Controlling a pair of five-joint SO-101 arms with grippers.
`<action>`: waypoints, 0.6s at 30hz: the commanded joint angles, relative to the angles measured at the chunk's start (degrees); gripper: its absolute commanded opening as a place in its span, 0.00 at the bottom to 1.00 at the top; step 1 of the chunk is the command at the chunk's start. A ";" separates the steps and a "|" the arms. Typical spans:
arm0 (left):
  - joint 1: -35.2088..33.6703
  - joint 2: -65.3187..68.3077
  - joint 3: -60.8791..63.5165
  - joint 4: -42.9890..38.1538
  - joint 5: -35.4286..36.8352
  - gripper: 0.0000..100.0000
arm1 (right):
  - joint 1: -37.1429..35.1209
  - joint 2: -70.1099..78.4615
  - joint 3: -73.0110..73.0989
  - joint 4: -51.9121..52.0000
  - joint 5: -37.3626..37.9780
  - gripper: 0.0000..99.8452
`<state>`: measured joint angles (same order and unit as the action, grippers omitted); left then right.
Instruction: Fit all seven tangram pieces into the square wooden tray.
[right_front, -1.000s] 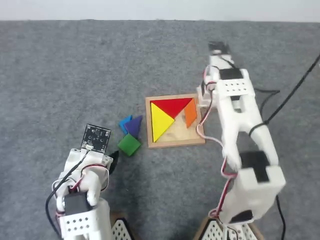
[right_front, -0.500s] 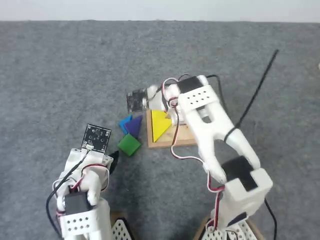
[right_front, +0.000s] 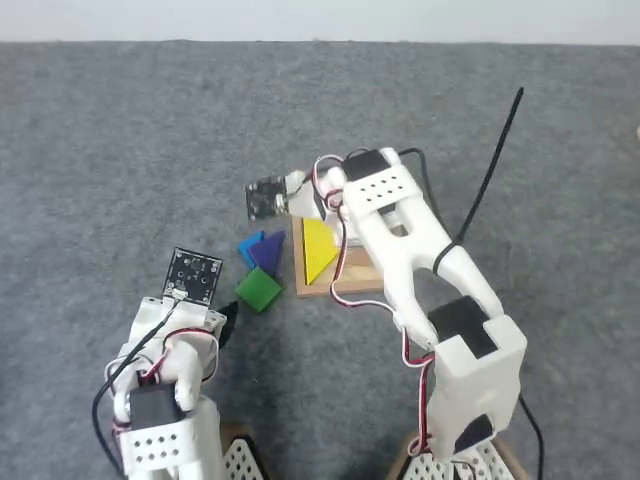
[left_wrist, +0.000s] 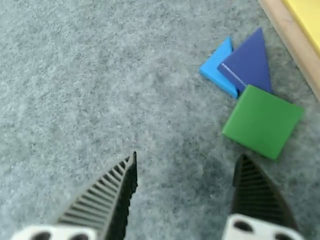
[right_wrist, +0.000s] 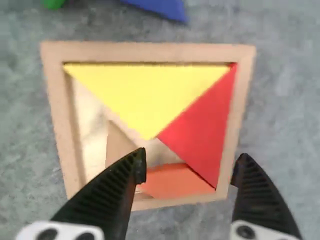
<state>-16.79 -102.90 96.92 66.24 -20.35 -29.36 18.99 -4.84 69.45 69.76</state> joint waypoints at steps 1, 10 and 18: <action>-0.44 -1.05 -0.48 -0.26 0.09 0.30 | 1.01 -1.71 -3.87 3.56 -7.91 0.28; -0.44 -1.05 -0.48 -0.26 0.09 0.30 | 2.77 -19.65 15.47 -3.56 -29.27 0.28; -0.44 -1.05 -0.48 -0.26 0.09 0.30 | 8.75 -20.09 30.33 -11.38 -39.38 0.28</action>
<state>-16.79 -102.90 96.92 66.24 -20.35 -22.07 0.00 24.70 59.78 31.60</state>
